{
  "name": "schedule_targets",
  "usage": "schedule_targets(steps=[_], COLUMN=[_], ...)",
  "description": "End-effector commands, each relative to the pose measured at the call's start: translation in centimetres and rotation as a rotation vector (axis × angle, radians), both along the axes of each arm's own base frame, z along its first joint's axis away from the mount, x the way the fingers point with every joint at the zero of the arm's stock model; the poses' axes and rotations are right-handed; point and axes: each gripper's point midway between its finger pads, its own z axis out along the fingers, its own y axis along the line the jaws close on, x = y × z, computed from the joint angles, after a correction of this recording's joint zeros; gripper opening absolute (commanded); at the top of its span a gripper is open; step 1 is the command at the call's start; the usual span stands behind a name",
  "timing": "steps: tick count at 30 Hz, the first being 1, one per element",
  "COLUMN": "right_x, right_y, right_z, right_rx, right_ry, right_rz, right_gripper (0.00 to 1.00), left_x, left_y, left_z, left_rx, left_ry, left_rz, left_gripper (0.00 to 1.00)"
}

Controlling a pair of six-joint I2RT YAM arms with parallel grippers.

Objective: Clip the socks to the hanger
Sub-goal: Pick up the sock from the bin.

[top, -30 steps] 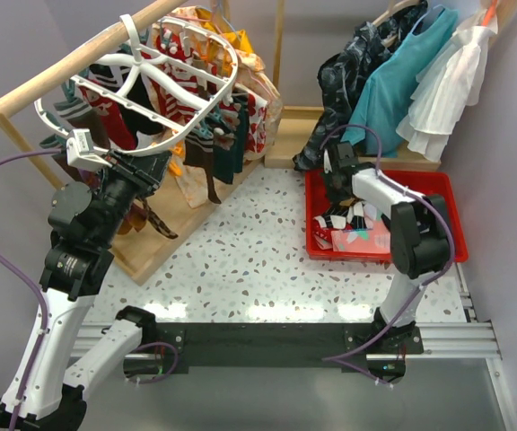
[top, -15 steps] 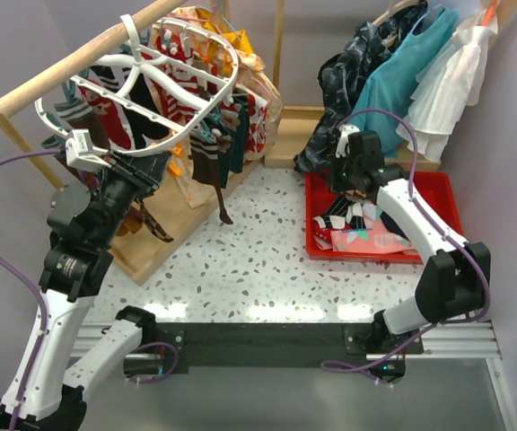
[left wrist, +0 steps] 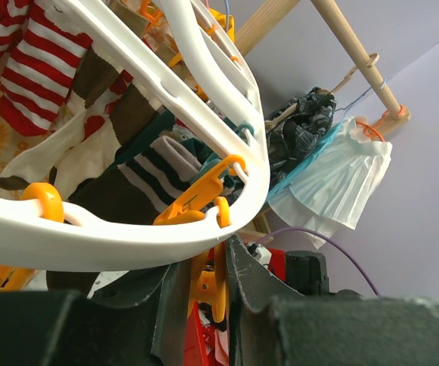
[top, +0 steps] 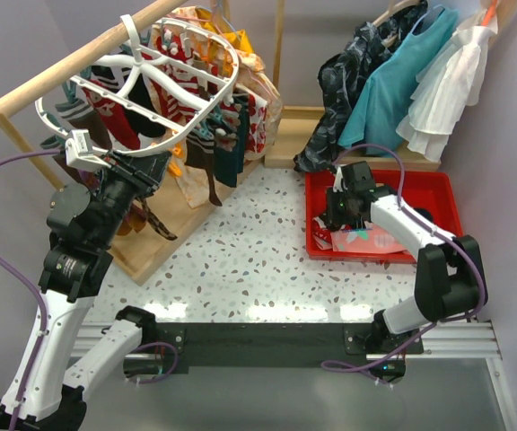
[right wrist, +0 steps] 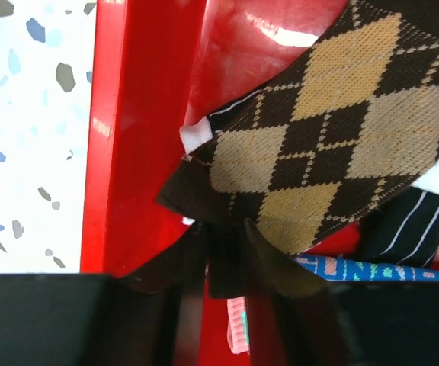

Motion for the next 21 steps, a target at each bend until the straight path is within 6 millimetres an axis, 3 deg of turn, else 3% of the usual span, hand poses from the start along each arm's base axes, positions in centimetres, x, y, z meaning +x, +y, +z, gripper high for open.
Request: schedule_targets(steps=[1,5,21], right_x=[1.1,1.4,0.4], right_y=[-0.2,-0.2,-1.5], right_z=[1.4,2.7,3.9], right_rx=[-0.008,-0.004,-0.051], right_ry=[-0.071,-0.112,-0.115], right_rz=[-0.007,-0.005,-0.033], right_gripper=[0.35,0.37,0.32], left_x=[-0.1,0.0,-0.2], left_y=[0.2,0.2,-0.2], left_z=[2.0,2.0,2.1], left_rx=[-0.016,-0.016,-0.015], left_ry=[-0.079,-0.078,-0.081], left_rz=[0.006,0.006,-0.016], left_gripper=[0.16,0.16,0.16])
